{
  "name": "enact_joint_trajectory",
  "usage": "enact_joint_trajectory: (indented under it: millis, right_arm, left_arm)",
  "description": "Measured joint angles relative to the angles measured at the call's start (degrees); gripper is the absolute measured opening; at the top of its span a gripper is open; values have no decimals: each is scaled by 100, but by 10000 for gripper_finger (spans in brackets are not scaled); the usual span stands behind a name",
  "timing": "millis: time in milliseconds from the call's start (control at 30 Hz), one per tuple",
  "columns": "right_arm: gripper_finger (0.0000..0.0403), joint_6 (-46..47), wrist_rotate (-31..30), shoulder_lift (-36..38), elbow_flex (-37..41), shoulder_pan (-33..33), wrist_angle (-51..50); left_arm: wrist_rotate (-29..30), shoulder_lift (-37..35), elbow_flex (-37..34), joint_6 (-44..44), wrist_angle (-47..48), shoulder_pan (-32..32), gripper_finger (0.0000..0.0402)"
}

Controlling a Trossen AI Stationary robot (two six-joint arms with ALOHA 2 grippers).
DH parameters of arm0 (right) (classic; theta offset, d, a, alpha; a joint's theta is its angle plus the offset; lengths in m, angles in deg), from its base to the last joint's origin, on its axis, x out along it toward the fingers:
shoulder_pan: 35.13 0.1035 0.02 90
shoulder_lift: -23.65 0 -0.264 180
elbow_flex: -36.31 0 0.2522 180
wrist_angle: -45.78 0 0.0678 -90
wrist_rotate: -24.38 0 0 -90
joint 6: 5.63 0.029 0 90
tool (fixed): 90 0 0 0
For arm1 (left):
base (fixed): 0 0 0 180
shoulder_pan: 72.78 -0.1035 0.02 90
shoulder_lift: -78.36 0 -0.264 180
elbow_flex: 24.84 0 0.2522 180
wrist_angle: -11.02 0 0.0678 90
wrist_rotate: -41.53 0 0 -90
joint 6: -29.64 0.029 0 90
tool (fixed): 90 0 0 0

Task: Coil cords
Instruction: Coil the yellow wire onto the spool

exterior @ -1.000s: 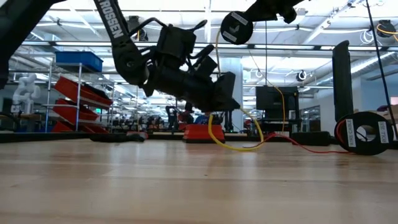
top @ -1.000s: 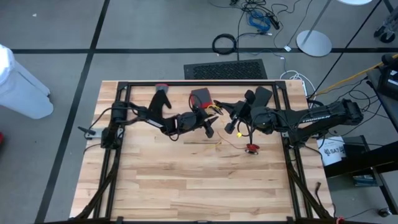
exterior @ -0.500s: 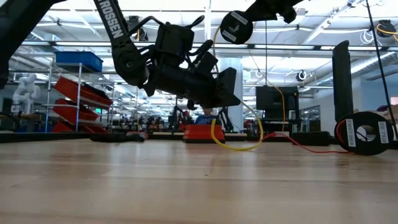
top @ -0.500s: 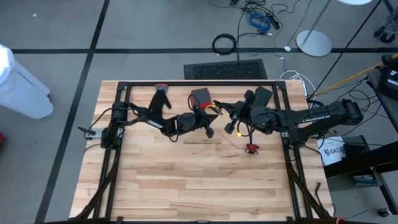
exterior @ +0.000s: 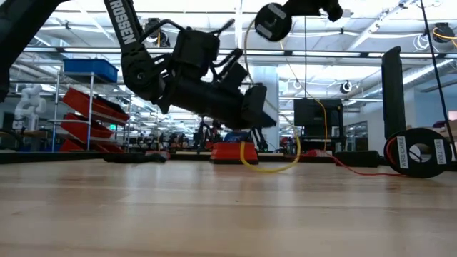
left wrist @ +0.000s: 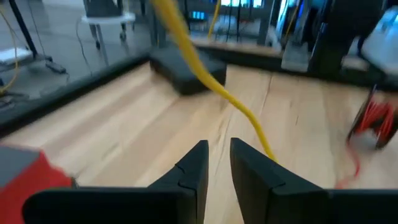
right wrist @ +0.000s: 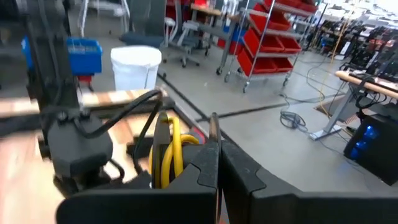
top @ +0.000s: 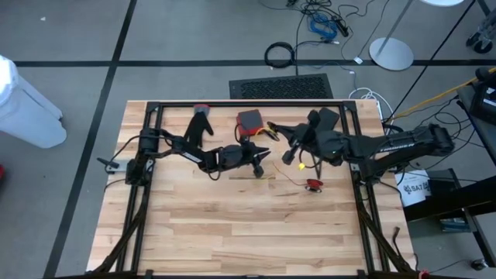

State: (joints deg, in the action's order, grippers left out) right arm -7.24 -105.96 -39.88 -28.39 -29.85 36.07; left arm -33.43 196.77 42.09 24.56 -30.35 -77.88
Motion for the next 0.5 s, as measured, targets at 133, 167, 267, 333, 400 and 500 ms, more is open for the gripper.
enact_joint_trajectory:
  millis: [133,167,267,333,400,500]
  right_arm:
    - [0,-24,31,241,0,19,27]
    - [0,-28,41,319,0,26,23]
    - [0,-112,139,537,0,44,9]
    - [0,-227,148,663,0,46,-21]
    - [0,-330,161,809,0,46,-149]
    - [0,-431,437,1012,0,44,-498]
  left_arm:
    - [25,-105,0,200,-459,0,75]
    - [52,-177,-2,276,-453,0,75]
    - [77,-411,-2,561,-426,2,75]
    - [86,-598,-2,721,-433,24,75]
    - [90,-815,-2,937,-393,51,76]
    - [92,-1191,-2,1309,-207,119,76]
